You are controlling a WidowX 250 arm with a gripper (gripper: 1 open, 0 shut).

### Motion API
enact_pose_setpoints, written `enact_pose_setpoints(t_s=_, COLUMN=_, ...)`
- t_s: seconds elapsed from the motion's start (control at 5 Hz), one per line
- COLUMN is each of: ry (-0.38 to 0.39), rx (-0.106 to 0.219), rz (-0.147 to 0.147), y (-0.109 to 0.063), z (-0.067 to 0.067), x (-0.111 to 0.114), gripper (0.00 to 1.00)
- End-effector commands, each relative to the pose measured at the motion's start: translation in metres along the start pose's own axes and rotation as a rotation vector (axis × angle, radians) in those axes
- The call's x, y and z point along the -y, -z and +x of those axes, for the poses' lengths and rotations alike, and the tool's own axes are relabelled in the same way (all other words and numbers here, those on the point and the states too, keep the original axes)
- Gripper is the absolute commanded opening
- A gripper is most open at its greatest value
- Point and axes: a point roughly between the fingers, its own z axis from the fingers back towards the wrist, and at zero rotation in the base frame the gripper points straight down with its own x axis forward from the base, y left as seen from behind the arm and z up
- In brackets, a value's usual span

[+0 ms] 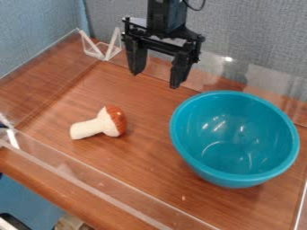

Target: Put the mushroom in the blue bowl

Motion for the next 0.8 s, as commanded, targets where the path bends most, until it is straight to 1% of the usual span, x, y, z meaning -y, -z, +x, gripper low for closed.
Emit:
enact_pose_setpoints(t_s=0.0, ry=0.208, rx=-0.027, rz=0.015, y=0.008, z=-0.008, x=-0.014, gripper=1.00)
enact_pose_setpoints(t_s=0.2, ry=0.457, rx=-0.064, rz=0.035, y=0.027, z=-0.024, x=-0.032, gripper=1.00)
enact_pose_setpoints(t_s=0.4, ry=0.680, rx=-0.064, rz=0.067, y=0.037, z=-0.032, x=-0.049, gripper=1.00)
enact_pose_setpoints(t_s=0.6, ry=0.658, rx=-0.057, rz=0.059, y=0.047, z=-0.035, x=-0.064, gripper=1.00)
